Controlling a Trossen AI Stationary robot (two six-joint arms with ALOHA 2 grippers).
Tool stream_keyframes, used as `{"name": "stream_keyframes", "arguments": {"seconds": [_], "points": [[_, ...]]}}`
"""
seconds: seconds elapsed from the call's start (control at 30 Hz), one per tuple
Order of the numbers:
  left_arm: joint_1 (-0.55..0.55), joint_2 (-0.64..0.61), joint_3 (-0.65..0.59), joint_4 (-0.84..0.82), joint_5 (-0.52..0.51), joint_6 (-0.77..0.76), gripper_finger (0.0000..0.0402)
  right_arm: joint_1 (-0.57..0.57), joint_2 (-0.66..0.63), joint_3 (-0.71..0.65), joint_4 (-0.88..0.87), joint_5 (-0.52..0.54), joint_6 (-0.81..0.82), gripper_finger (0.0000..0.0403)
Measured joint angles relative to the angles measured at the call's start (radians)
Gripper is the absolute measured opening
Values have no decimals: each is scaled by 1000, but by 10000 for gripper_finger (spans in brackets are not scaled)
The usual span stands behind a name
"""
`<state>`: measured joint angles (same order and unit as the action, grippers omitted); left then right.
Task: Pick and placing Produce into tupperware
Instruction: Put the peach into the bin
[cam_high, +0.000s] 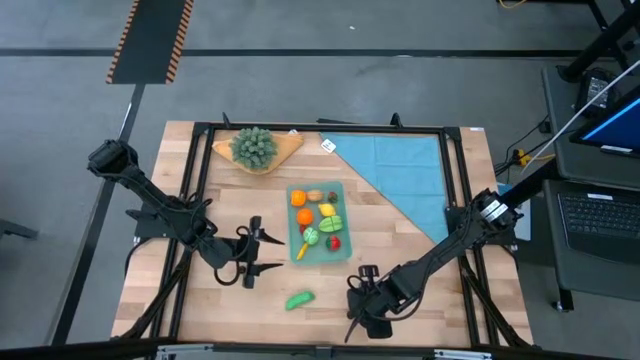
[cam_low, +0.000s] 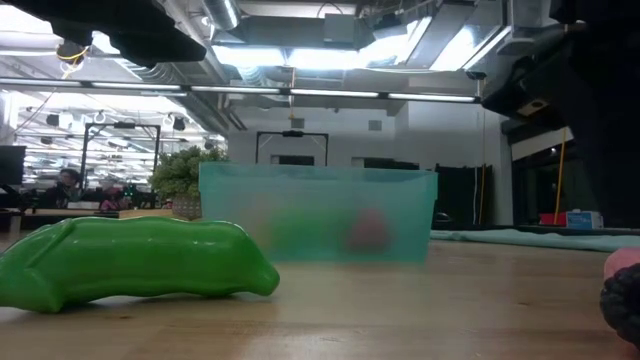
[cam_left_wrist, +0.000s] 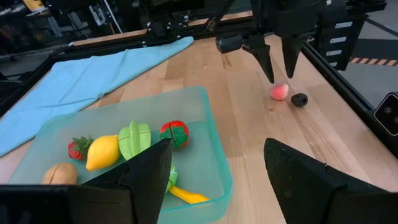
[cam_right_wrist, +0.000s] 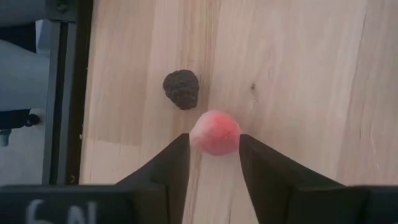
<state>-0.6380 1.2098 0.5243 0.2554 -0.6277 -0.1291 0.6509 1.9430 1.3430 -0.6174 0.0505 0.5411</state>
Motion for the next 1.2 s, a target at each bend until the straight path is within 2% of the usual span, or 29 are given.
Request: {"name": "stream_keyframes", "arguments": {"seconds": [0.23,0.37,0.53,0.9,1.2], "points": [[0,0,0,0,0,0,247,0,0,0,0,0,-1,213],[0,0,0,0,0,0,247,0,0,-2,5,7,-2,234],[0,0,0,0,0,0,247,0,0,-37,85,9,-28,238],[0,0,0,0,0,-2,247,0,0,-58,90,10,-27,238],[0,0,0,0,0,-2,247,-3,56,-59,111,12,-30,238]]}}
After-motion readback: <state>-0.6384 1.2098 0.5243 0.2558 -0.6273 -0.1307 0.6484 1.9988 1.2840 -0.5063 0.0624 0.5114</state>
